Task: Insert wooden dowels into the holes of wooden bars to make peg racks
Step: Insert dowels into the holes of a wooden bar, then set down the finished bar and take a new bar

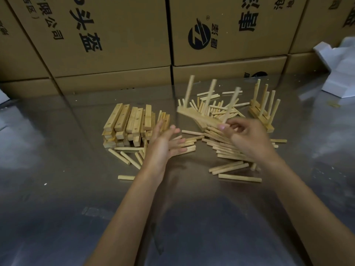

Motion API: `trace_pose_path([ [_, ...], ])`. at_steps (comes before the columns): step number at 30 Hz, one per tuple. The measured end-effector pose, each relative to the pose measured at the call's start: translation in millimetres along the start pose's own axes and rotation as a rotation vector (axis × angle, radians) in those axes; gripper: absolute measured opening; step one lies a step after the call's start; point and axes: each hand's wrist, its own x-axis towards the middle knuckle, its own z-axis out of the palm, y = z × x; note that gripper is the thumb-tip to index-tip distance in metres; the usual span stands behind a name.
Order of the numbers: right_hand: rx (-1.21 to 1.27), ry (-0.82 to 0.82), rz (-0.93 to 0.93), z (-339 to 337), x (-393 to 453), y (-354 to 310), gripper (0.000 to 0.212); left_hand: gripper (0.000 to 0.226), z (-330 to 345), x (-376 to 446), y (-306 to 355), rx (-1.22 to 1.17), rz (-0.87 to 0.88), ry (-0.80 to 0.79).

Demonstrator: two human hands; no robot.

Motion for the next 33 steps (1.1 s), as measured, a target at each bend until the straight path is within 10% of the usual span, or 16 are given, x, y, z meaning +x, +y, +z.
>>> trace_pose_path([
  [8, -0.203, 0.437, 0.225, -45, 32, 57, 0.036, 0.047, 2, 3, -6, 0.158, -0.017, -0.013],
  [29, -0.571, 0.484, 0.369, -47, 38, 77, 0.045, 0.03, -1, 2, -2, 0.203, -0.018, 0.035],
  [33, -0.52, 0.524, 0.3, -48, 34, 68, 0.031, 0.023, -5, 0, 1, 0.448, 0.232, 0.182],
])
